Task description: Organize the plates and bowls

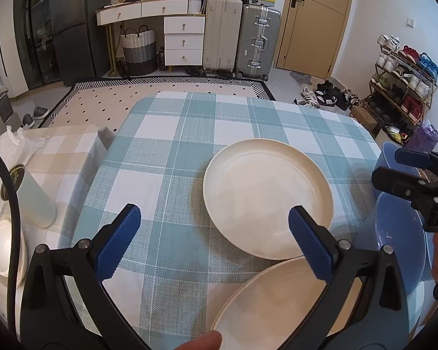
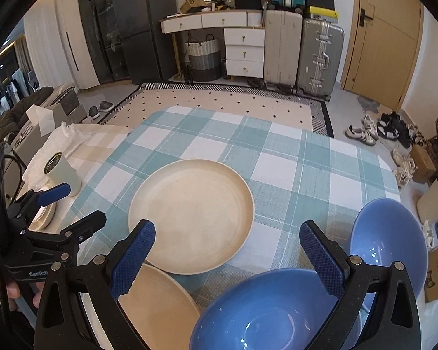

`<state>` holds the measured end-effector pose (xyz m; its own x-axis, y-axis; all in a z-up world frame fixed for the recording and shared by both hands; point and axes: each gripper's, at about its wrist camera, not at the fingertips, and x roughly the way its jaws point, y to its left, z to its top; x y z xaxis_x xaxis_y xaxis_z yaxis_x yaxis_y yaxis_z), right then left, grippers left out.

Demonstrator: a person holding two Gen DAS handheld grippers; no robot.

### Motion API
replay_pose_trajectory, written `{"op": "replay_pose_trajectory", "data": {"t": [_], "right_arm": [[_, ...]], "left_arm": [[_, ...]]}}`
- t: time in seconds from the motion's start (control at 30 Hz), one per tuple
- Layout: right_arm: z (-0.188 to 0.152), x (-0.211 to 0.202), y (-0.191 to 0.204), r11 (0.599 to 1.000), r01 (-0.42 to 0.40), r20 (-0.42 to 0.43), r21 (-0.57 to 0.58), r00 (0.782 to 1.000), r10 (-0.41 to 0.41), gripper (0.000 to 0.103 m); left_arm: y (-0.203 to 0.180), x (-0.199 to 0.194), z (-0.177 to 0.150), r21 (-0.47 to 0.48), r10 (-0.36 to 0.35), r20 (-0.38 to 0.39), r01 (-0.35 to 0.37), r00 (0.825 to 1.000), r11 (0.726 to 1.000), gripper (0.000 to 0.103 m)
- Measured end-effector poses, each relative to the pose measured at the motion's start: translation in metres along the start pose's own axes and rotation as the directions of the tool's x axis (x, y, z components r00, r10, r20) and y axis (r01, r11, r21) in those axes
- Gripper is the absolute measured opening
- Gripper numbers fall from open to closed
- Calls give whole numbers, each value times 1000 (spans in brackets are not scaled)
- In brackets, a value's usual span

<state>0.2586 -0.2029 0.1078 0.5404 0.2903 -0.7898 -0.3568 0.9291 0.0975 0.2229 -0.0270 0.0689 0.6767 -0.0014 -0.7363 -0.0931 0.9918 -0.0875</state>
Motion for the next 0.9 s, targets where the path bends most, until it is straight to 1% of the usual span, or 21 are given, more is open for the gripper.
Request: {"op": "replay_pose_trajectory", "data": {"t": [0.27,0.5,0.8,0.87,0.9], "right_arm": [[6,34,-13,1000,-8,-67,23,998,10,101],[7,65,-22,999,-17,-129,49,991,23,101],[5,93,-25,999,-31,-186,39,982,38,101],[6,98,-25,998,-38,-194,40,980,45,99],[6,101,-26,998,-41,-201,42,978,49,95]], "left_arm": [[0,27,3,-2,16,-45,-16,999,1000,101],[0,54,5,-1,28,-85,-28,996,1000,101],[-1,82,6,1,31,-130,-31,991,1000,101],[-2,87,6,2,29,-139,-29,990,1000,101],[-2,90,6,2,26,-144,-26,989,1000,101]]}}
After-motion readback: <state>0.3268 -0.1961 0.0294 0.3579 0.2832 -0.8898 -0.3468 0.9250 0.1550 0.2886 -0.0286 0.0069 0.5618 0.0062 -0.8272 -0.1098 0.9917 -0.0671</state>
